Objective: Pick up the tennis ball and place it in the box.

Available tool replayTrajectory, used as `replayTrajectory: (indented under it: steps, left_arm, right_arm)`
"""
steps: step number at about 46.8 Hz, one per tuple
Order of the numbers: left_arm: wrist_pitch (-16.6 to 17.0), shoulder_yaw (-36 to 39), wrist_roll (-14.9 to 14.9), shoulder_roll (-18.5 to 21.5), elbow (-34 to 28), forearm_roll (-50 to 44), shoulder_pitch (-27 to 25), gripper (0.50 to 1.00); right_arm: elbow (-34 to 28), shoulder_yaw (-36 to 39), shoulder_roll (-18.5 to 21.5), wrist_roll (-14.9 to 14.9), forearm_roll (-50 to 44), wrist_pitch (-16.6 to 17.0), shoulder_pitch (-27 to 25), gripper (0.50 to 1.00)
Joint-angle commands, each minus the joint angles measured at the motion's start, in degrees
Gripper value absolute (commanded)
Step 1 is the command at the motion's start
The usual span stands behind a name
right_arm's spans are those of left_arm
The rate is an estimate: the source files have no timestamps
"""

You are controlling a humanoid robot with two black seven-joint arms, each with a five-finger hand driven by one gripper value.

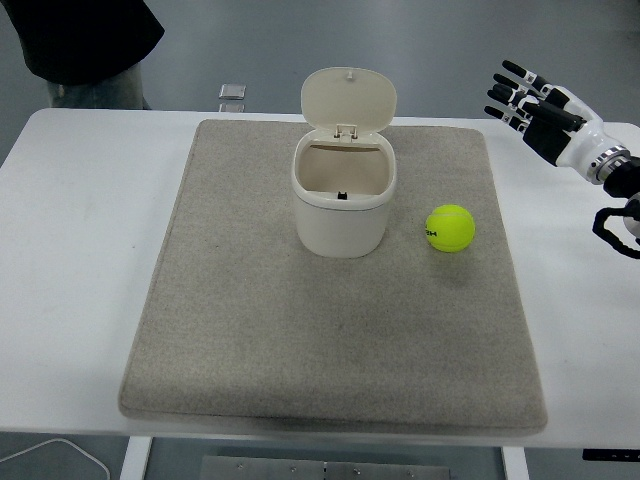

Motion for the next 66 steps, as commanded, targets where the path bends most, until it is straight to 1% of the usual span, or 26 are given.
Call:
replayTrajectory:
  steps: [1,14,32,34,37,39,43,50,54,66]
  left_arm:
    - [-0.07,-0.03,0.00,0.00,0.01,0.00,0.00,0.992]
    - [0.02,0.05,0.00,0.00,0.18,0.00,0.00,0.992]
    - [0.19,-0.03,0.00,0.00,0.36,0.00,0.00,0.992]
    - [0.19,-0.03,0.00,0.00,0.36,0.00,0.00,0.990]
    - [0.19,-0.12,0.00,0.00,0.36,0.00,0.00,0.992]
    - [0.19,-0.12,0.00,0.00,0.36,0.00,0.00,0.992]
    - [0.19,-0.03,0.00,0.00,0.36,0.00,0.00,0.992]
    - [0.19,-0.04,0.00,0.00,0.36,0.00,0.00,0.992]
    - [0.19,-0.03,0.00,0.00,0.36,0.00,0.00,0.992]
    - [0.19,-0.03,0.00,0.00,0.36,0.00,0.00,0.992]
  right_arm:
    - [0.00,0.01,-0.04,0.00,-0.09,0.08,-0.01,0.930]
    - [0.00,0.01,0.05,0.00,0.26,0.08,-0.10,0.930]
    - [0.00,0.18,0.58,0.53,0.44,1.14,-0.10,0.932]
    - [0.00,0.18,0.66,0.53,0.44,1.75,-0.19,0.932]
    - [0.00,0.27,0.75,0.53,0.61,3.94,-0.27,0.932]
    - [0.00,0.27,0.75,0.62,0.61,4.56,-0.19,0.932]
    - [0.00,0.27,0.49,0.88,0.52,4.13,-0.19,0.932]
    - [0.00,0.09,-0.21,0.88,0.52,4.39,-0.19,0.932]
    - [0.00,0.09,-1.44,0.88,0.17,4.83,-0.19,0.932]
    - [0.00,-0.17,-1.79,0.88,-1.58,4.83,-0.01,0.932]
